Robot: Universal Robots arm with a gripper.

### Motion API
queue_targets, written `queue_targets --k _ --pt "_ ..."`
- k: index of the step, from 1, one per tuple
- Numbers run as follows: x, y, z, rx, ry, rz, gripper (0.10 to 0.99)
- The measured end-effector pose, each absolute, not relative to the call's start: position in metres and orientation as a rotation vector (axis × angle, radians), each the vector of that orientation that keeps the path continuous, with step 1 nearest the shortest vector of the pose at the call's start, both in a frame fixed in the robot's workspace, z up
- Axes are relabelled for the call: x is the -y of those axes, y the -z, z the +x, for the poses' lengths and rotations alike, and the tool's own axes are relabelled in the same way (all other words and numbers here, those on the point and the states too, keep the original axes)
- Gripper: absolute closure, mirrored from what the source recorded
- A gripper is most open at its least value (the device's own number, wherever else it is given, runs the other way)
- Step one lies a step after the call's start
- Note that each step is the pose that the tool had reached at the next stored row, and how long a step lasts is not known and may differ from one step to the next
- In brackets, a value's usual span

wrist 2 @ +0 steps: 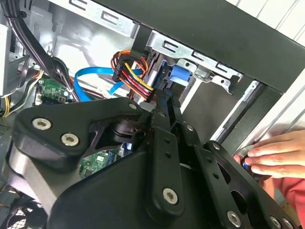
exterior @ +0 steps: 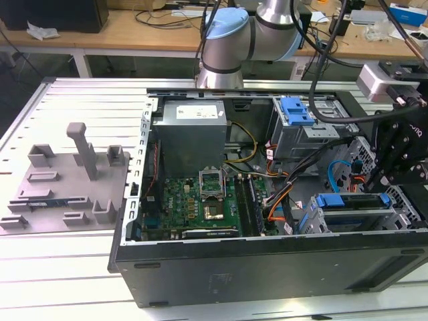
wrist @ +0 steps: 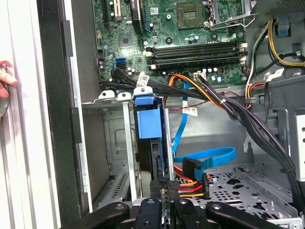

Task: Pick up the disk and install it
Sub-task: 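Insert the first disk wire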

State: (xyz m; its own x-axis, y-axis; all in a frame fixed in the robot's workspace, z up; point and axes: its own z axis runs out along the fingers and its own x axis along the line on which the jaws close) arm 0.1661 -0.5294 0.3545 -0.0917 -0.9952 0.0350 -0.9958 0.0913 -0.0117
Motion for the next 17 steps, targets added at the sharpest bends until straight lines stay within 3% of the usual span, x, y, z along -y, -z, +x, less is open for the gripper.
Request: queue_targets --k 17 --pt "0.5295 -0.3494 0.1661 2.307 -0.050 2.105 0.918"
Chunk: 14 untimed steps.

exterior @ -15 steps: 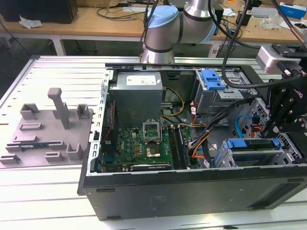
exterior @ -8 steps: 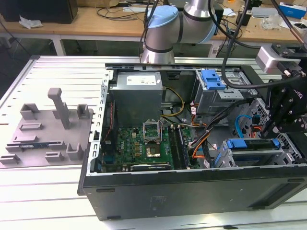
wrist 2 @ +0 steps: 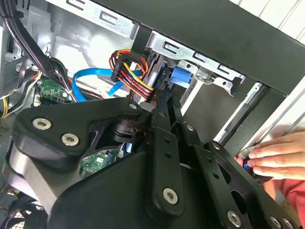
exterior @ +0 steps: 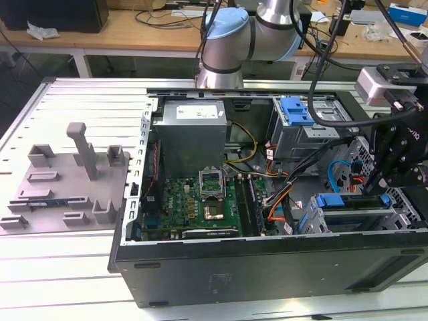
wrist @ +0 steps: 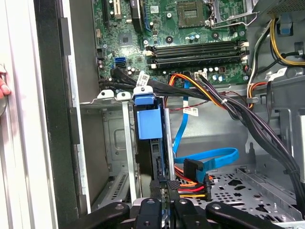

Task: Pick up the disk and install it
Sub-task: 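Insert the first disk wire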

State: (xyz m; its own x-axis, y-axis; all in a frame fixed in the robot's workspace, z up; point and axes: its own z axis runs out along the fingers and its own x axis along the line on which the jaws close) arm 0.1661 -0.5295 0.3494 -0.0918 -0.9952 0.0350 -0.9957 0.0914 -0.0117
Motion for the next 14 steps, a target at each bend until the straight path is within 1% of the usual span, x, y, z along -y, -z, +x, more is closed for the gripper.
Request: queue_targets --k 14 --pt "0.5295 -0.3454 0.1662 2.308 -0.050 2.105 0.918"
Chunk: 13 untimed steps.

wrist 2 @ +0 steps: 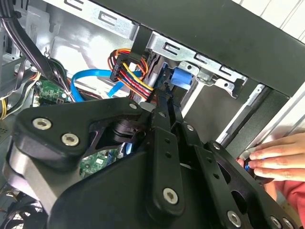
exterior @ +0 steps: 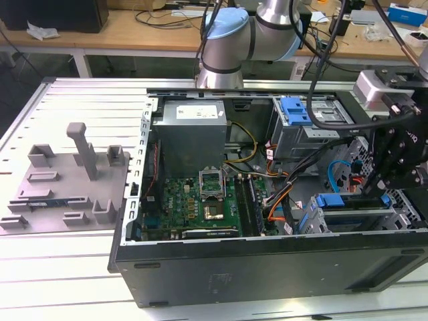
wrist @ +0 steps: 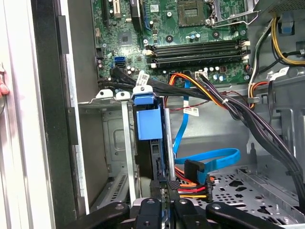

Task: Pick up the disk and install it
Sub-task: 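Insert the first disk wire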

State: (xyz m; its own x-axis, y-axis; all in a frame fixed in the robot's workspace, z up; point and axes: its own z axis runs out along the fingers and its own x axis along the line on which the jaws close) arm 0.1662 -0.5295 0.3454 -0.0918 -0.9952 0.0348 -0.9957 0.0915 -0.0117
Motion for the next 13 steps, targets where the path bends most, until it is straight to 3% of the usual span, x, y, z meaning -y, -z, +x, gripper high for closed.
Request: queue_targets --k 13 --pt "0.5296 -0.3374 0.1670 2.293 -0.051 2.120 0.918"
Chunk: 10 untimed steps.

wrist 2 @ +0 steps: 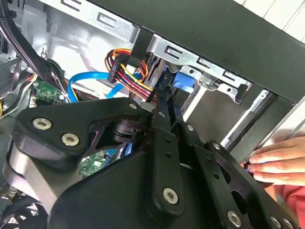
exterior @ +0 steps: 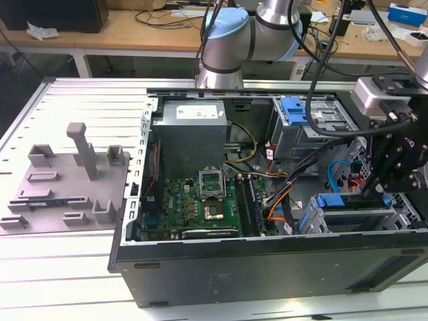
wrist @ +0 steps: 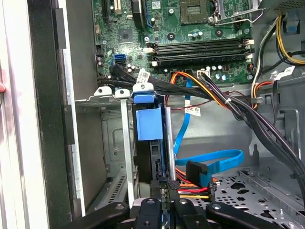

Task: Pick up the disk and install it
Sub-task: 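Insert the first disk wire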

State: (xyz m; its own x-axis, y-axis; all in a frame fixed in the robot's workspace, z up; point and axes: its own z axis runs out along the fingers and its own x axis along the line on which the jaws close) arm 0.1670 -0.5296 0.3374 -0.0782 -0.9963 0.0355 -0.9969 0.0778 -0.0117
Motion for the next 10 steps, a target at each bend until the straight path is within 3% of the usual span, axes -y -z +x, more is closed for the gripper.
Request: queue_targets --k 5,6,10 --pt "0.530 -0.338 0.167 2.292 -0.050 2.122 0.910" --pt "0.529 -0.342 0.167 2.292 -0.051 2.122 0.843" --pt "0.528 -0.367 0.167 2.291 -0.053 2.121 0.843"
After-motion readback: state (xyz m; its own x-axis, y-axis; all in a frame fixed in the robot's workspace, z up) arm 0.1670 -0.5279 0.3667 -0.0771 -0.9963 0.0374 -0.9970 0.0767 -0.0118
